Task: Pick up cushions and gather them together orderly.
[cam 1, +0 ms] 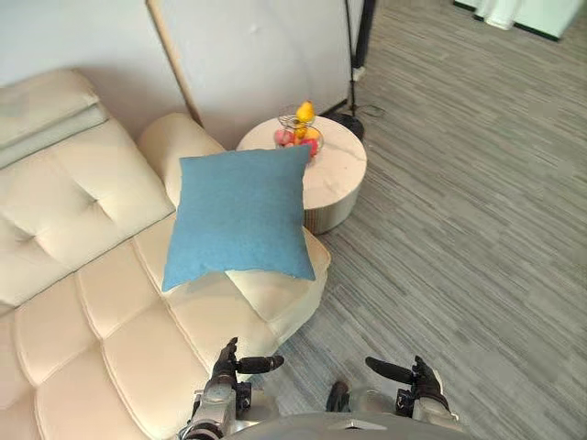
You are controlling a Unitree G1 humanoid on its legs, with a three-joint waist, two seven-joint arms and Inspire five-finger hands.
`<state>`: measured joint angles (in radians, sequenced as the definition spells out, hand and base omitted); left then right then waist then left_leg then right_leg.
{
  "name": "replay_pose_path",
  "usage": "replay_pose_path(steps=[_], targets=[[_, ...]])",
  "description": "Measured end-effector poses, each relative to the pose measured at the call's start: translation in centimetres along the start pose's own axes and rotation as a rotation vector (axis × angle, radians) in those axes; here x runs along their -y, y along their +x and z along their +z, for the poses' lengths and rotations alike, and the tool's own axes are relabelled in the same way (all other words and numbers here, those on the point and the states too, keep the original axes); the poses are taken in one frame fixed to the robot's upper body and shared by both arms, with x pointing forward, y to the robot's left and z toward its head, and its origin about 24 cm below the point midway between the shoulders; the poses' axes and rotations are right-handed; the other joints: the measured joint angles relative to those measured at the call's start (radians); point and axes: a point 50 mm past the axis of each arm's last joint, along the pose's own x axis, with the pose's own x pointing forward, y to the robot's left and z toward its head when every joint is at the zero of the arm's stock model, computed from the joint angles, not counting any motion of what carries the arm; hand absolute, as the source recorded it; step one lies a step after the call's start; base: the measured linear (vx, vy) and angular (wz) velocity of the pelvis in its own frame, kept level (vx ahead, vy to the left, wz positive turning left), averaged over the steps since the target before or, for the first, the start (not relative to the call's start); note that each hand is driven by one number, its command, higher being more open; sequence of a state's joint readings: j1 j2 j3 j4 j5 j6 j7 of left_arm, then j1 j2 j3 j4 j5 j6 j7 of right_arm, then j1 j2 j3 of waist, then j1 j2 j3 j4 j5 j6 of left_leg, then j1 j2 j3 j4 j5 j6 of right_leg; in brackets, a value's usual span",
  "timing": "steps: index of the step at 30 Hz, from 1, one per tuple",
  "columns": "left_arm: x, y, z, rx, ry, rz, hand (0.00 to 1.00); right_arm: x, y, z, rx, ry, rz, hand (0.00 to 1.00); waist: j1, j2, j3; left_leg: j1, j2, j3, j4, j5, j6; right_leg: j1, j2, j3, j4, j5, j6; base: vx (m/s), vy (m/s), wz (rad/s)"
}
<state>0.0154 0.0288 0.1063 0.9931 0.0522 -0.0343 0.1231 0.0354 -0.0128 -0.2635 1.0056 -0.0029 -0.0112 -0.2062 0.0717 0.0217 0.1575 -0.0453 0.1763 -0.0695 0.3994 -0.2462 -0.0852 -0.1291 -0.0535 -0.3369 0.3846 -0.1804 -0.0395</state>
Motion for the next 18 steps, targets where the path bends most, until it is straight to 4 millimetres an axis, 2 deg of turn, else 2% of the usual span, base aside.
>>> replay_pose_path(steps=[1,2,3,4,6,7,9,10,11,15,18], targets=[[0.0,0.0,0.4,0.017,-0.003,-0.001,1.0,0.0,-0.1,0.0,0.005,0.002,0.0,1.0,-0.002,0.001,0.007,-0.056,0.02,0.021,0.13,-0.003,-0.003,0.039,0.004,-0.037,-0.016,-0.013,-0.007,0.11,-0.165,0.95],[0.1,0.0,0.8,0.035,-0.007,-0.002,1.0,0.0,-0.1,0.0,0.011,-0.001,0.001,1.0,0.005,0.005,0.01,-0.12,0.06,0.083,0.275,-0.006,0.002,0.073,0.016,-0.07,-0.028,-0.023,-0.018,0.11,-0.161,0.8],[0.0,0.0,0.9,0.041,-0.007,0.0,1.0,-0.1,-0.1,0.0,0.013,0.0,0.004,1.0,0.011,0.005,0.009,-0.148,0.081,0.126,0.327,-0.006,0.007,0.086,0.019,-0.082,-0.03,-0.029,-0.021,0.12,-0.116,0.52],[0.0,0.0,1.0,0.046,-0.007,0.002,1.0,-0.3,-0.2,0.2,0.02,0.007,0.009,1.0,0.019,0.006,0.007,-0.169,0.1,0.187,0.341,0.003,0.022,0.105,0.018,-0.101,-0.041,-0.032,-0.02,0.08,-0.046,0.37],[0.1,0.0,0.9,0.043,-0.009,-0.003,1.0,-0.5,-0.2,0.4,0.027,0.013,0.011,1.0,0.019,0.01,0.003,-0.186,0.102,0.258,0.233,0.032,0.053,0.122,0.01,-0.13,-0.058,-0.036,-0.005,0.07,0.051,0.51],[0.2,0.0,0.9,0.04,-0.01,-0.003,1.0,-0.5,-0.2,0.3,0.024,0.015,0.01,1.0,0.019,0.011,-0.001,-0.171,0.084,0.267,0.183,0.031,0.047,0.124,-0.001,-0.146,-0.059,-0.038,0.009,0.1,0.119,0.55],[0.3,0.0,1.1,0.045,-0.009,-0.004,1.0,-0.9,-0.3,0.3,0.027,0.023,0.022,1.0,0.017,-0.003,0.003,-0.157,0.042,0.266,0.075,0.041,0.03,0.121,-0.022,-0.18,-0.091,-0.024,0.034,0.08,0.121,0.67],[0.2,0.0,1.0,0.043,-0.008,-0.003,1.0,-1.0,-0.4,0.3,0.025,0.024,0.024,1.0,0.021,-0.004,0.003,-0.154,0.036,0.265,0.059,0.044,0.027,0.122,-0.022,-0.183,-0.097,-0.019,0.037,0.05,0.101,0.53],[-0.4,0.1,0.6,0.023,-0.003,0.011,1.0,-1.5,-0.5,0.1,0.016,0.03,0.035,1.0,0.031,-0.012,0.0,-0.13,0.006,0.267,-0.002,0.071,0.028,0.134,-0.032,-0.181,-0.134,0.005,0.044,0.05,0.09,0.16],[-0.6,0.0,0.1,0.01,0.002,0.016,1.0,-1.6,-0.5,-0.1,0.009,0.03,0.042,1.0,0.028,-0.017,-0.004,-0.07,-0.037,0.274,-0.093,0.114,0.038,0.163,-0.053,-0.177,-0.167,0.026,0.053,0.03,0.043,0.05],[-0.9,0.0,-0.3,-0.008,0.017,0.015,1.0,-1.7,-0.6,-0.5,-0.007,0.028,0.045,1.0,0.024,-0.039,-0.025,-0.026,-0.067,0.278,-0.214,0.172,0.039,0.165,-0.056,-0.172,-0.208,0.056,0.058,-0.01,0.007,0.01]])
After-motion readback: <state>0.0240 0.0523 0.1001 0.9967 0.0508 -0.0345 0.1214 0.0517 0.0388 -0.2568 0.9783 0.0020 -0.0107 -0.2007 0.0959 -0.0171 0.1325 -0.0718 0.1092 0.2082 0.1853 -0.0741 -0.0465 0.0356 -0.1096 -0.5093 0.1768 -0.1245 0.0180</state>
